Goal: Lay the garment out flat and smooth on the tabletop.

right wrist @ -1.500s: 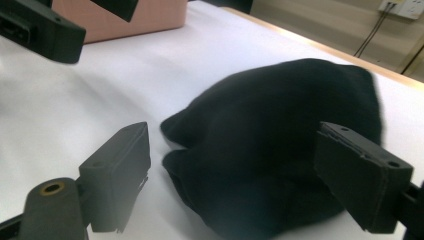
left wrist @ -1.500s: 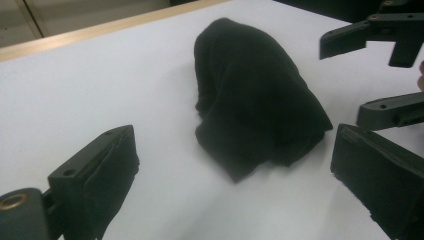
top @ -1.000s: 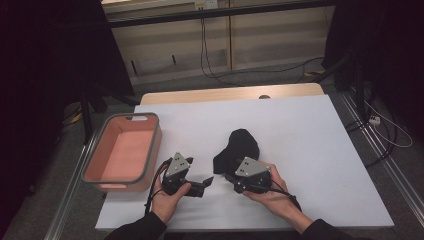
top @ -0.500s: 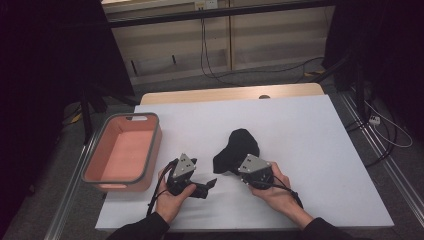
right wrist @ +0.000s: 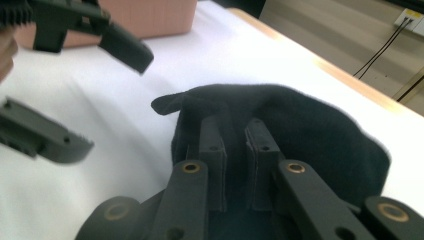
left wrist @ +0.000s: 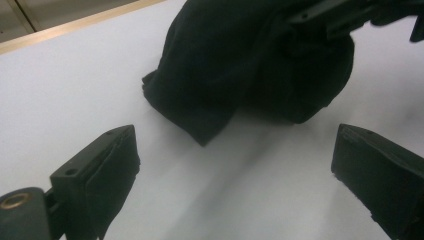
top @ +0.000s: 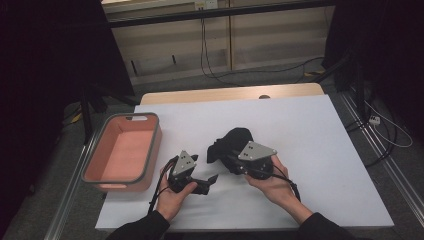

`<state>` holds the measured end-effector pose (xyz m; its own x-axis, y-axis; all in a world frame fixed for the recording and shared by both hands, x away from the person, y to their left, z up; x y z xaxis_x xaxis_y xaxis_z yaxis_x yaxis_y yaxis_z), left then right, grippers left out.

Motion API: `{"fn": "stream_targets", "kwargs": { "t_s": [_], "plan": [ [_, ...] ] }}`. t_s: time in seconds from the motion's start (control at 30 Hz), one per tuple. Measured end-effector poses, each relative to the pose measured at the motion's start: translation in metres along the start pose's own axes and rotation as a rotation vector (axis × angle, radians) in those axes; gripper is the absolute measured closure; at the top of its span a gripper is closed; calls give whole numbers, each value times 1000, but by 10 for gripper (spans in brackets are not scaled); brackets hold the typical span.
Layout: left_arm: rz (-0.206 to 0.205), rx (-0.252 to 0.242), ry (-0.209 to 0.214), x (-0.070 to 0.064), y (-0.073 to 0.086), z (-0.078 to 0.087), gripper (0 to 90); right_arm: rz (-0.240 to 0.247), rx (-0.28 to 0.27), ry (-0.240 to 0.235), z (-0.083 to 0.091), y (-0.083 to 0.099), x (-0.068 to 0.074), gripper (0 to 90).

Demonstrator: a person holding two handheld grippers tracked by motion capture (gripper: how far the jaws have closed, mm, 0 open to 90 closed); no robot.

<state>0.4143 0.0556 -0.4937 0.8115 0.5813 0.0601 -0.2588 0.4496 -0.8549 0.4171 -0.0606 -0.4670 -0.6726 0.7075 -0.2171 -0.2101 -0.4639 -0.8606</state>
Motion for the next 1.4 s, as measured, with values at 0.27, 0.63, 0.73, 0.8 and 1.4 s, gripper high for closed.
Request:
{"fn": "stream_targets", "kwargs": {
  "t_s": [0.27,0.63,0.73,0.8,1.4],
  "plan": [
    [26,4,-23,6,-5,3,63,-32,-69,-14,9,-31,-1,809],
    [35,22,-38,20,-11,10,423,-76,-94,-42,11,-43,3,794],
    [35,27,-23,21,-18,1,559,-85,-84,-16,6,-33,-10,764],
    [32,25,-39,26,-25,-5,591,-99,-82,1,6,-29,-18,737],
    [88,13,-34,36,-46,-43,792,-159,-22,188,12,6,-82,613]
  ]
}}
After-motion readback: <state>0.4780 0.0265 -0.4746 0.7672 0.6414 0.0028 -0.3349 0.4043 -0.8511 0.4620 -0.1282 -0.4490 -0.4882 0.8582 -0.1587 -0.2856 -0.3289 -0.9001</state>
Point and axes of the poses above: each handheld gripper's, and its own axes: z roughly backward along the jaws, y roughly out of its underside, x roughly to its left, the point moved 10 cm from there along -z, roughly forward along the jaws, and after that the axes turned 4 degrees about x, right-handed, at the moved point
